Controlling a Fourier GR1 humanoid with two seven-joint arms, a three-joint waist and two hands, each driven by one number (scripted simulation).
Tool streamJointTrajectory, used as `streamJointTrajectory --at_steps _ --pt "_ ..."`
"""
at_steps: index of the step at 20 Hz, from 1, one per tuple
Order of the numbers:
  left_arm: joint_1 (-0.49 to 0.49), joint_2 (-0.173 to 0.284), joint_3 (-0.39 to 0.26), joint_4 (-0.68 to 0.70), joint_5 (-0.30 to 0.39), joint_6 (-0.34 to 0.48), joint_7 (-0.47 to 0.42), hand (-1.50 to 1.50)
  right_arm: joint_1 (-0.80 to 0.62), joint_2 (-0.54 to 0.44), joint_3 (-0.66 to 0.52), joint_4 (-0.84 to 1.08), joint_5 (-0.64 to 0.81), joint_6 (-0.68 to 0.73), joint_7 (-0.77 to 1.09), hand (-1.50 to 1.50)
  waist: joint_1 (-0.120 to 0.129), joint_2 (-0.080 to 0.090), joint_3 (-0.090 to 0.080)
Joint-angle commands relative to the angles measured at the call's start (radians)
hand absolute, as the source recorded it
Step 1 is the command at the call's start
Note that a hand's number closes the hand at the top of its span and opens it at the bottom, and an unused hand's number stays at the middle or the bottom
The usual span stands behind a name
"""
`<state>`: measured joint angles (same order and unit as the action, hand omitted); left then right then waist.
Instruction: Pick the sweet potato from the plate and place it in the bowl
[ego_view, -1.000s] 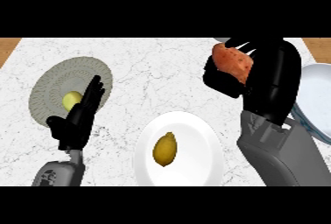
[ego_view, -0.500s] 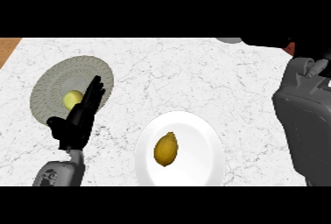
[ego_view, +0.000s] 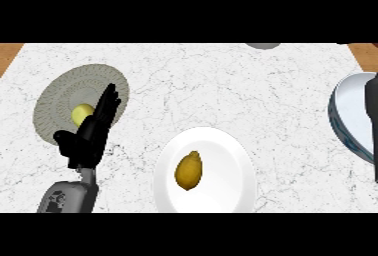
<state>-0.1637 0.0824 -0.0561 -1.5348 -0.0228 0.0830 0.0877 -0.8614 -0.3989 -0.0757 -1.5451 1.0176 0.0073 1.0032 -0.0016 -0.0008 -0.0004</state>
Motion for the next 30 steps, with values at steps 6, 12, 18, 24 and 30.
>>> streamJointTrajectory --at_steps 6,12,18,24,30 --pt "0.054 0.009 -0.012 -0.068 -0.008 -0.016 0.026 0.0 0.126 -0.155 -0.116 0.106 -0.024 0.049 -0.123 1.5 0.005 0.0 0.001" --pt "0.025 -0.044 -0.032 -0.004 -0.032 0.014 -0.019 0.0 0.331 -0.154 -0.17 0.185 -0.013 -0.134 -0.275 1.5 -0.001 0.002 0.001" --pt "0.036 -0.004 0.007 -0.042 -0.014 -0.013 0.003 0.0 0.417 -0.168 -0.257 0.291 -0.071 -0.178 -0.364 1.5 0.002 0.002 0.001" --pt "0.051 -0.021 -0.007 -0.061 -0.029 0.007 0.023 0.0 0.416 -0.157 -0.372 0.38 -0.317 -0.075 -0.493 -1.5 0.003 0.0 0.001" --pt "0.033 -0.006 0.016 0.013 -0.015 -0.029 -0.026 0.0 0.46 -0.084 -0.412 0.383 -0.436 -0.169 -0.718 -1.5 0.0 0.002 0.001"
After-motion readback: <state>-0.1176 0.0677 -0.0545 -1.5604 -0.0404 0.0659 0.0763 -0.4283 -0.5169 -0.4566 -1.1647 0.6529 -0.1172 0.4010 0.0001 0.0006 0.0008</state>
